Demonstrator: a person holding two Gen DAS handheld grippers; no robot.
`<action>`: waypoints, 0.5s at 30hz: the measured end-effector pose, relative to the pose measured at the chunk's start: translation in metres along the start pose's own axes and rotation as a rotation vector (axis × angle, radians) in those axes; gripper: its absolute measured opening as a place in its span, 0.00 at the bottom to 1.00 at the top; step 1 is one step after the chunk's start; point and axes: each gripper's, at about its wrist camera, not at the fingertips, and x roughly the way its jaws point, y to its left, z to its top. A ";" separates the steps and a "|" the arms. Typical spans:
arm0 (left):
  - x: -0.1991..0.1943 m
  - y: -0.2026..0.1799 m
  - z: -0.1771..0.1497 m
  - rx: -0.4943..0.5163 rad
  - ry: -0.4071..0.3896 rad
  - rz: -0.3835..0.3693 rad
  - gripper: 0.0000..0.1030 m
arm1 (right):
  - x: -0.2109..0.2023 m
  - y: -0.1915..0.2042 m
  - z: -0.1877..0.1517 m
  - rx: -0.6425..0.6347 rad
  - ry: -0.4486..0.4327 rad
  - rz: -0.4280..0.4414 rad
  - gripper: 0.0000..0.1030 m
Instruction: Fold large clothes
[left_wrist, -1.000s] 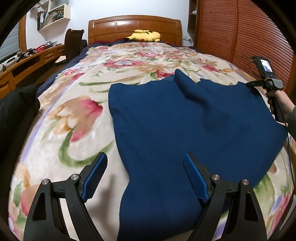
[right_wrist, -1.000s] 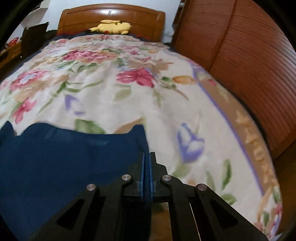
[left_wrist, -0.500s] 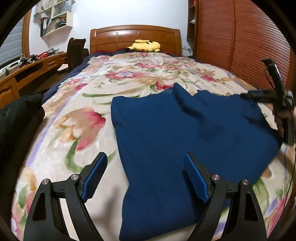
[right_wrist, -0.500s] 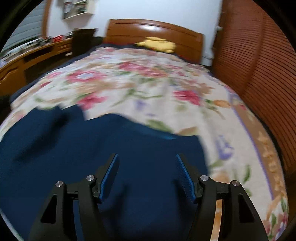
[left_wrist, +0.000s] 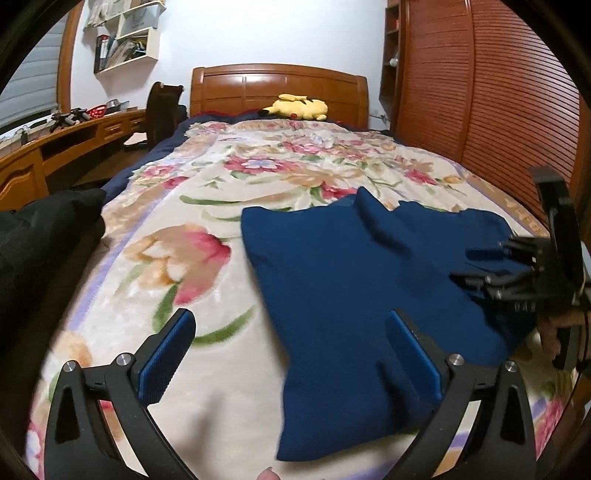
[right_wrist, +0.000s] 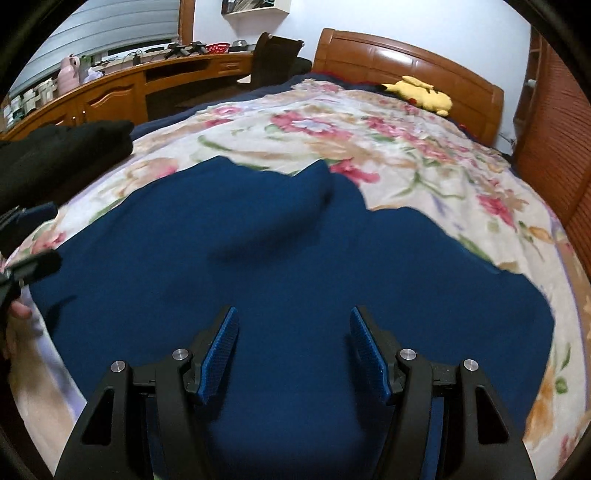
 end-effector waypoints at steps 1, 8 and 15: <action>-0.001 0.002 0.000 -0.004 -0.001 0.000 1.00 | 0.000 -0.001 0.001 -0.002 -0.003 -0.004 0.63; -0.008 0.005 -0.001 0.011 -0.019 0.003 1.00 | -0.021 0.005 -0.015 0.013 -0.016 -0.029 0.63; -0.013 -0.004 0.001 0.034 -0.042 -0.002 1.00 | -0.026 0.019 -0.035 -0.028 0.007 -0.066 0.63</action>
